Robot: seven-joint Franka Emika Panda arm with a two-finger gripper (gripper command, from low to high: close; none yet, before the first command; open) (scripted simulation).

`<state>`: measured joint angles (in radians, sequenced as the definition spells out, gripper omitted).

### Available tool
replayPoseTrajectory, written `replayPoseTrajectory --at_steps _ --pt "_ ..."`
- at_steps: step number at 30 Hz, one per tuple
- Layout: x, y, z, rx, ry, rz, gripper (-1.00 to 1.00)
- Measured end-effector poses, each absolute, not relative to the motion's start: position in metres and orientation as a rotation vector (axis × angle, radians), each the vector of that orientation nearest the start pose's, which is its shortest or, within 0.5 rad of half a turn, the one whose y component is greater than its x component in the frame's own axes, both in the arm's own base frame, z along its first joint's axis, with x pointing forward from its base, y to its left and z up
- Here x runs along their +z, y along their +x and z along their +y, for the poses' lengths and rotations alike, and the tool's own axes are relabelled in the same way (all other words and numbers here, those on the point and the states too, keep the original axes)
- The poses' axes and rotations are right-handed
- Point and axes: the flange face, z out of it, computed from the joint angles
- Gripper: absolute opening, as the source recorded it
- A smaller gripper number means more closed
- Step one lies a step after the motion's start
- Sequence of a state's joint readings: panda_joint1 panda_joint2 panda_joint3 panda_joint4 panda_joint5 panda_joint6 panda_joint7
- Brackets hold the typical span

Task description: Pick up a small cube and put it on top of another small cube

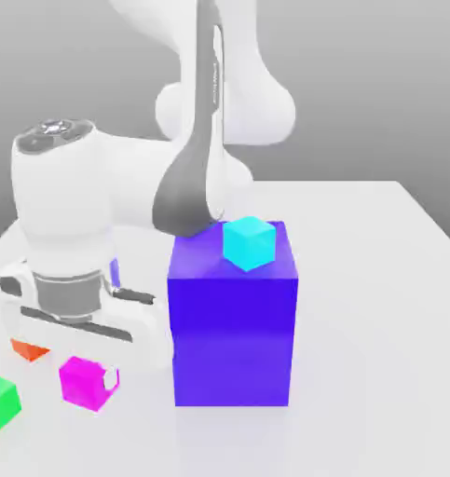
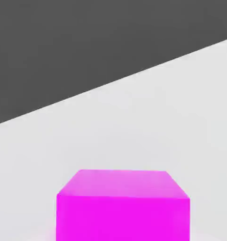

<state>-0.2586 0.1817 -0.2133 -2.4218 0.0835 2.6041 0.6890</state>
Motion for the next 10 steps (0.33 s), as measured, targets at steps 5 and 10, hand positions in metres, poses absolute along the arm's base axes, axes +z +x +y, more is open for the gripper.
replayPoseTrajectory --at_steps 5,10 --pt "0.208 0.4 -0.32 -0.002 -2.48 1.926 -1.0" --pt "0.184 0.397 -0.324 0.0 -2.475 1.933 1.0"
